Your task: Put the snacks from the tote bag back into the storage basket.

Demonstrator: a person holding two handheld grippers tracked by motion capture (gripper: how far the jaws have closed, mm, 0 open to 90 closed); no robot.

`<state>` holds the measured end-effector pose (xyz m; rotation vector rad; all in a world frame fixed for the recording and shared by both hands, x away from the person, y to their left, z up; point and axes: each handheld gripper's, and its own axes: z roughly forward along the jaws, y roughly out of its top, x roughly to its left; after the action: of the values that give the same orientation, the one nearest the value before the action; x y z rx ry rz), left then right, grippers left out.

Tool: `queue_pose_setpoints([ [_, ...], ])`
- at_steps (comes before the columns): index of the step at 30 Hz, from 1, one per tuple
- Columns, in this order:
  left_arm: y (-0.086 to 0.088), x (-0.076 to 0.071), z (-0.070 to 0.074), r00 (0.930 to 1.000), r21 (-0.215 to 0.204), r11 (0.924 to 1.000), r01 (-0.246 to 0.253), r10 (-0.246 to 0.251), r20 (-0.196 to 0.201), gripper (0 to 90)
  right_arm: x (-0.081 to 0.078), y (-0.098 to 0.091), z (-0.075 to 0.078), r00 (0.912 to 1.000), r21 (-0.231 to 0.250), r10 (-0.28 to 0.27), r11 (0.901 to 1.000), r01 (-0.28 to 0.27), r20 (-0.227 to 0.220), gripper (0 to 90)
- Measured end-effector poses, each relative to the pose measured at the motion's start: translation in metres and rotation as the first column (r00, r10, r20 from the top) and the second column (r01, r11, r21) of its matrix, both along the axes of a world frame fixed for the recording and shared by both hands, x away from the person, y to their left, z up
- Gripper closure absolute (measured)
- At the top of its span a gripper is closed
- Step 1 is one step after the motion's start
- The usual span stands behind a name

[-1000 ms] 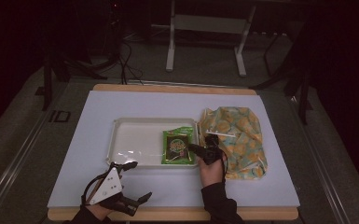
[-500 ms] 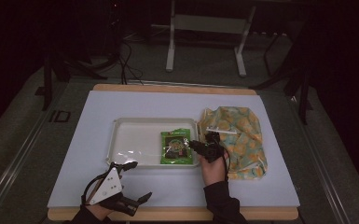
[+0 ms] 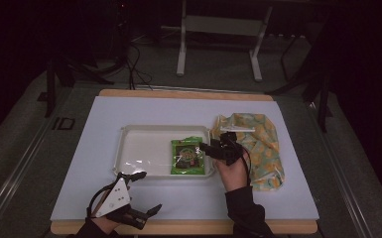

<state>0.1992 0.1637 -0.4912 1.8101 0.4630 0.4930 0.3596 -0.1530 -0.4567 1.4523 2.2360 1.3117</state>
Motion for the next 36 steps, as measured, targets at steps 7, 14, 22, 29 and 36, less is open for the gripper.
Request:
queue_pose_setpoints([
  [7, 0.0, 0.0, 0.0, 1.0, 0.001, 1.0, 0.0, 0.0, -0.002, 0.4, 0.003, -0.003, 0.017, 0.9995, 0.02, 0.019, 0.9996, -0.019, 0.025, 23.2],
  [14, 0.0, 0.0, 0.0, 1.0, 0.001, 1.0, -0.002, 0.002, -0.001, 0.4, 0.004, -0.014, 0.033, 0.9965, 0.027, 0.033, 0.999, -0.035, 0.077, 17.3],
  [22, 0.0, 0.0, 0.0, 1.0, 0.005, 1.0, -0.003, 0.003, 0.0, 0.4, 0.005, -0.033, 0.044, 0.9916, -0.024, 0.008, 0.9997, -0.005, 0.129, 17.0],
  [29, 0.0, 0.0, -0.001, 1.0, 0.01, 0.9999, -0.003, 0.003, 0.0, 0.4, 0.002, -0.053, 0.047, 0.9878, -0.038, -0.01, 0.9991, 0.016, 0.156, 16.9],
  [36, 0.0, 0.001, -0.001, 1.0, 0.012, 0.9999, -0.005, 0.005, -0.001, 0.4, -0.001, -0.073, 0.042, 0.9835, -0.062, -0.036, 0.9969, 0.048, 0.177, 14.7],
])
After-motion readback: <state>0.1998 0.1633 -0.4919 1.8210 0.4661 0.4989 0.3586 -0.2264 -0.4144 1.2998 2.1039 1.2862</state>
